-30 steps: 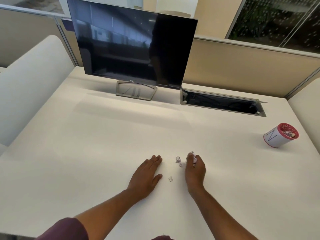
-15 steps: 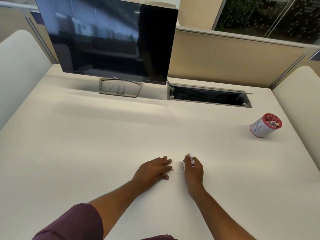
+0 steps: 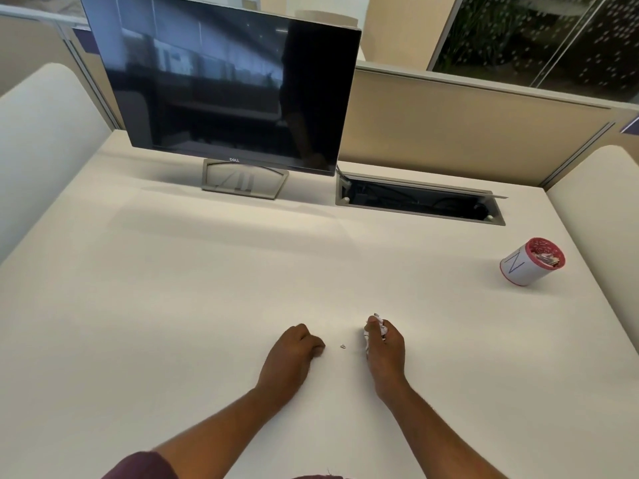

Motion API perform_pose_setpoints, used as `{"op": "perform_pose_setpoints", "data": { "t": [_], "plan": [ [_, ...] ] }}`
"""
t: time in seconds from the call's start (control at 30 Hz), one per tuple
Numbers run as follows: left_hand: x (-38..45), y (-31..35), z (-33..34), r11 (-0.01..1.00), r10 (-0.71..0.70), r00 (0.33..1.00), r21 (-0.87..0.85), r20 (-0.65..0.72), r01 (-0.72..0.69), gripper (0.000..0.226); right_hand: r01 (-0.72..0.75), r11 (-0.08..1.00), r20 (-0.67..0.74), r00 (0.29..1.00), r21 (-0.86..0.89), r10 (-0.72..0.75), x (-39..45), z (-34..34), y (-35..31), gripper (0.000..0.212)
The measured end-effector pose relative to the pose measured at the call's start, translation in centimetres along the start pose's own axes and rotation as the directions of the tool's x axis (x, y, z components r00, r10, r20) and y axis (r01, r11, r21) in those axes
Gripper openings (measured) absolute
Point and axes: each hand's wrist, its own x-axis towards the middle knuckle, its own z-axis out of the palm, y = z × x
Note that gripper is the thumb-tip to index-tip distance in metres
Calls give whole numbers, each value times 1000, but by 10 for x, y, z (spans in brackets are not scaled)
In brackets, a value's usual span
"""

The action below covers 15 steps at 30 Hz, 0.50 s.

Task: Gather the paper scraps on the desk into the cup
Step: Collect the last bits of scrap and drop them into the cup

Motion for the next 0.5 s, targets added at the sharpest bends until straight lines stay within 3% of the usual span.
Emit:
{"op": "perform_pose_setpoints", "data": {
  "t": [0.1, 0.17, 0.27, 0.37, 0.5],
  "plan": [
    [5, 9, -3, 885, -332, 941, -367, -67, 286, 18, -124, 983, 47, 992, 136, 119, 5, -6, -3, 39],
    [5, 9, -7, 800, -432, 899, -488, -66, 349, 23, -174, 967, 64, 984, 186, 165, 6, -9, -5, 38],
    [-7, 3, -14, 879, -308, 951, -382, 0, 285, 21, -179, 963, 73, 983, 203, 167, 6, -11, -5, 36],
    [-26, -3, -16, 977, -100, 994, -184, 43, 106, 21, -170, 964, 75, 985, 203, 158, 4, -10, -4, 37],
    [-45, -7, -16, 994, 53, 995, -102, 81, -45, 32, -139, 973, 77, 989, 184, 126, 4, -9, -2, 37]
  ]
}}
